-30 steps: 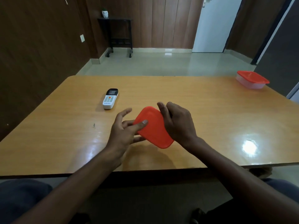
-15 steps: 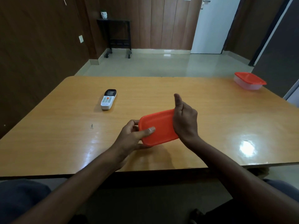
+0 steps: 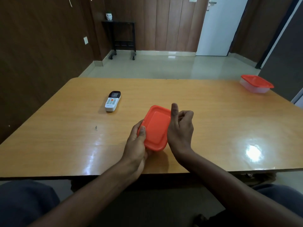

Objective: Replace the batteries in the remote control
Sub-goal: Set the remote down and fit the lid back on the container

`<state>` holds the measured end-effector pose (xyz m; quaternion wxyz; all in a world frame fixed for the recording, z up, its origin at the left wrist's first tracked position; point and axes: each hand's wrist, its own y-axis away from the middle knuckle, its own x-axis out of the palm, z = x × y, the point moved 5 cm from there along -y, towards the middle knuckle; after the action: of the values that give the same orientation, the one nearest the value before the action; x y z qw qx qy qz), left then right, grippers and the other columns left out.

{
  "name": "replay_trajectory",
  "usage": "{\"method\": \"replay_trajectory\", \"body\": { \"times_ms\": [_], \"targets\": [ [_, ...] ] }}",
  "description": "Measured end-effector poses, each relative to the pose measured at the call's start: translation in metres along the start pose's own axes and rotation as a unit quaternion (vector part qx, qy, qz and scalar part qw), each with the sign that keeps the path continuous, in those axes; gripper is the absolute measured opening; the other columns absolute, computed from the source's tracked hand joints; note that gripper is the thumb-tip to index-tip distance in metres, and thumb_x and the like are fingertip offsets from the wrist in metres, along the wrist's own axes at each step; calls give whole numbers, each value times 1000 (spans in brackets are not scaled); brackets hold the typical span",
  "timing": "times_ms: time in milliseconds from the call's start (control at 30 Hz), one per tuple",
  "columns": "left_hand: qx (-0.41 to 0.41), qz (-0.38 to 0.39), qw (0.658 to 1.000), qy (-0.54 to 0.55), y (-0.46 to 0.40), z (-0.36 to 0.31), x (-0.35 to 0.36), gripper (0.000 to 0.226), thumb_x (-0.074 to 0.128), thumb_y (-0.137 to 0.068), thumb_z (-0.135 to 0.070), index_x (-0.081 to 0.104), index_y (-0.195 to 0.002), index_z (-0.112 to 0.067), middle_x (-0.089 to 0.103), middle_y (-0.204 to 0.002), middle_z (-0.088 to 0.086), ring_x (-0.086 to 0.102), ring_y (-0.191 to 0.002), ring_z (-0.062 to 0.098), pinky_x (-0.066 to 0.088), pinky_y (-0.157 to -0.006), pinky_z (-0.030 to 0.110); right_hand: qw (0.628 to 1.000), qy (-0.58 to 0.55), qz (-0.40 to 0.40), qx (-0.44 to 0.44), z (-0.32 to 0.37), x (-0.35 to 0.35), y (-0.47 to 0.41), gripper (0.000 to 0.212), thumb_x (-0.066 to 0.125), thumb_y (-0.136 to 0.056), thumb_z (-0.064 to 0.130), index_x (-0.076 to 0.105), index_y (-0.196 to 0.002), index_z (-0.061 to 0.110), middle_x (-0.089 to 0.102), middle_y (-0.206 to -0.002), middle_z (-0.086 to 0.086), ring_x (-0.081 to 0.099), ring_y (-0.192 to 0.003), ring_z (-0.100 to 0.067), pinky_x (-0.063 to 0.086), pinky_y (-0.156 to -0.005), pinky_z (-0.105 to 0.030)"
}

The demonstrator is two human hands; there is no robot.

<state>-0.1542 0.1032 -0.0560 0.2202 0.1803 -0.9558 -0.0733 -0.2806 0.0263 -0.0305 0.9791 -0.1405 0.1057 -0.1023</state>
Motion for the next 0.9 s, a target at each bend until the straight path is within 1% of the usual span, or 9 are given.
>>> {"method": "replay_trajectory", "body": {
  "times_ms": [133,233,300,433,567,633,733,833,900],
  "targets": [
    [16,-7,1000,17,1,1,1,24,38,-106,-39,49,-125,-47,56,-130,1,61,-116,28,57,-92,48,999,-14,24,18,-1,4,10,45,45,-99,56,42,-100,11,51,-77,2,50,-63,-13,42,-46,-21],
    [40,-3,999,-2,2,-1,-4,29,38,-105,-40,47,-132,-46,55,-135,1,60,-119,25,60,-82,38,998,-12,42,40,-3,7,14,46,46,-98,57,43,-102,11,56,-80,2,58,-66,-14,51,-51,-27],
    [53,4,998,-24,3,1,-8,35,39,-104,-42,44,-139,-44,54,-138,-1,59,-122,22,59,-85,37,996,-15,64,66,-7,12,16,47,44,-97,60,46,-99,13,58,-86,0,64,-75,-20,59,-59,-38],
    [53,-6,996,-65,2,-4,-19,34,41,-105,-40,48,-138,-40,58,-131,-6,61,-118,18,58,-89,38,994,4,82,71,-10,22,18,48,40,-99,59,50,-92,12,59,-84,-2,58,-72,-17,52,-59,-36],
    [107,-84,965,-222,-2,-31,-49,21,51,-103,-38,58,-123,-40,63,-114,-8,65,-100,11,58,-77,31,988,25,129,81,-9,46,26,50,37,-100,61,49,-89,14,59,-83,-2,58,-73,-18,52,-66,-42],
    [119,-141,946,-268,-2,-51,-76,20,64,-96,-35,68,-115,-36,69,-105,-7,69,-95,16,61,-81,41,981,24,171,93,-4,64,34,45,43,-99,60,49,-90,17,61,-84,-1,60,-75,-19,54,-69,-46],
    [70,-184,943,-270,-5,-78,-123,20,69,-88,-26,74,-108,-28,74,-100,0,73,-93,27,61,-83,53,959,5,259,116,10,103,53,27,58,-97,43,50,-113,22,67,-91,-5,70,-82,-21,61,-75,-51],
    [21,-185,937,-295,-3,-110,-163,19,60,-97,-14,70,-110,-22,69,-93,0,68,-81,21,61,-68,37,940,-45,323,96,31,143,74,39,64,-93,18,42,-124,29,68,-86,-6,74,-70,-22,63,-71,-47],
    [5,-208,931,-300,1,-130,-193,18,57,-96,-13,74,-100,-15,69,-89,6,63,-73,21,53,-63,29,930,-68,354,75,47,174,89,35,67,-92,12,50,-119,28,69,-82,-7,74,-65,-20,64,-67,-44]
  ]
}}
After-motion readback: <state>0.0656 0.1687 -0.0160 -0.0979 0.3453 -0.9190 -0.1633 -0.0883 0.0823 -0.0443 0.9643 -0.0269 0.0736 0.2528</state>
